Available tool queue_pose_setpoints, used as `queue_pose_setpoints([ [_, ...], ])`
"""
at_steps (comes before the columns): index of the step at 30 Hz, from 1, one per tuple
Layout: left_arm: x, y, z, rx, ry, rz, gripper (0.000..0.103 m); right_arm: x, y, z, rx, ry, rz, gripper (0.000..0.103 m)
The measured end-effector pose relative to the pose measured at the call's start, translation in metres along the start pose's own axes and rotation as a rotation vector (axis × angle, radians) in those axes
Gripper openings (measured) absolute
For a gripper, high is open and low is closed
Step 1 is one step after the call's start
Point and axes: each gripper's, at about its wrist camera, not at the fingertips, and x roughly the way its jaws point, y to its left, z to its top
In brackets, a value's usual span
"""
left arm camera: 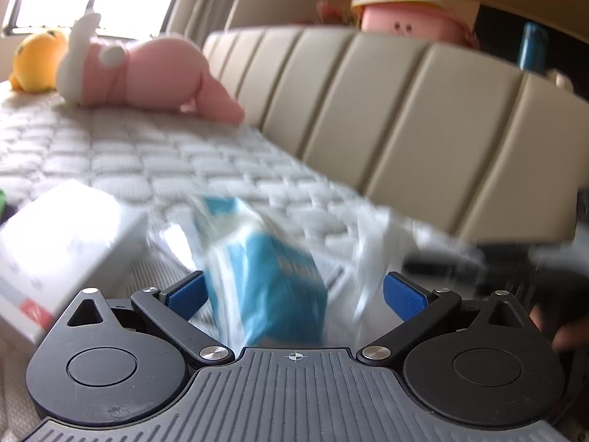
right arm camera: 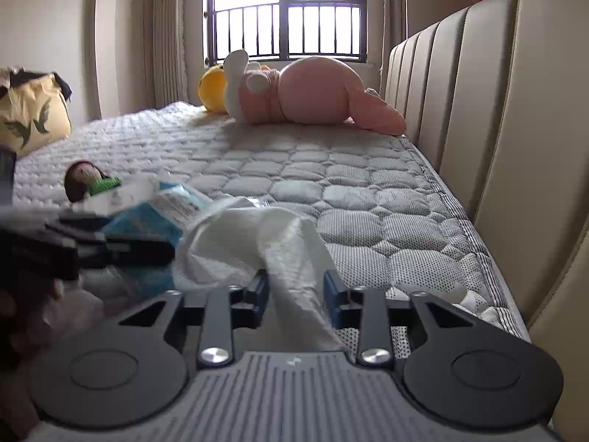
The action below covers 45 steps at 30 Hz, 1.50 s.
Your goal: Clean container
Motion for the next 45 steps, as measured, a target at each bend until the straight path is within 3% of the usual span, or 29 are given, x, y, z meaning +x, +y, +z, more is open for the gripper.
queue_pose_setpoints([
  [2,0.006,-0.001,0.005,0.034,0.001,0.043,0.096,0.006,0.002,-0.008,-0.003,0.011,-0.013,0.060],
  [3,0.010,-0.001,0.007,0.045,0.009,0.052,0.074,0.005,0.000,-0.011,0.021,0.002,-0.002,0.072],
  [4,0.013,0.000,0.008,0.044,0.022,0.041,0.066,0.003,-0.001,-0.014,0.045,-0.017,0.013,0.090],
  [6,0.014,0.002,0.007,0.032,0.037,0.004,0.066,-0.003,0.001,-0.020,0.064,-0.086,0.021,0.101],
  [7,0.012,0.002,0.005,0.028,0.034,-0.010,0.066,-0.006,0.004,-0.021,0.050,-0.119,0.010,0.100],
  [8,0.009,0.002,0.003,0.024,0.031,-0.022,0.066,-0.008,0.006,-0.021,0.029,-0.132,-0.001,0.097],
  [9,0.007,0.003,0.001,0.017,0.027,-0.034,0.066,-0.009,0.007,-0.020,0.017,-0.128,-0.002,0.082],
  [10,0.005,0.005,-0.001,0.009,0.024,-0.046,0.065,-0.007,0.006,-0.019,0.019,-0.106,0.015,0.052],
  [12,0.000,0.009,-0.004,-0.011,0.018,-0.076,0.065,0.000,0.000,-0.013,0.061,-0.008,0.065,0.017],
  [14,-0.003,0.015,-0.007,-0.039,0.012,-0.119,0.065,0.002,-0.007,-0.009,0.107,0.014,0.094,0.015],
  [17,-0.005,0.023,-0.010,-0.082,0.005,-0.181,0.065,-0.009,-0.008,0.007,0.163,-0.037,0.154,0.015],
  [21,-0.006,0.021,-0.011,-0.072,0.012,-0.199,0.065,-0.021,-0.004,0.038,0.338,-0.123,0.458,0.015],
  [23,-0.006,0.016,-0.011,-0.038,0.016,-0.190,0.066,-0.014,0.009,0.046,0.338,-0.088,0.531,0.015],
  [27,-0.008,0.017,-0.013,-0.031,0.022,-0.178,0.073,0.004,0.031,0.036,0.199,0.002,0.405,0.015],
  [33,-0.019,0.021,-0.007,-0.051,-0.015,-0.155,0.073,0.001,-0.003,0.007,0.230,0.007,0.170,0.018],
  [35,-0.035,0.010,-0.002,0.045,-0.044,-0.132,0.079,-0.003,-0.018,-0.003,0.273,0.005,0.161,0.018],
  [38,-0.057,-0.026,-0.005,0.337,-0.064,-0.080,0.092,-0.007,-0.036,-0.018,0.357,-0.003,0.167,0.018],
  [42,-0.051,-0.072,-0.033,0.721,0.021,-0.034,0.094,-0.001,-0.042,-0.030,0.423,-0.016,0.172,0.019],
  [45,-0.027,-0.082,-0.052,0.891,0.043,0.044,0.094,0.003,-0.038,-0.036,0.450,-0.017,0.186,0.019],
])
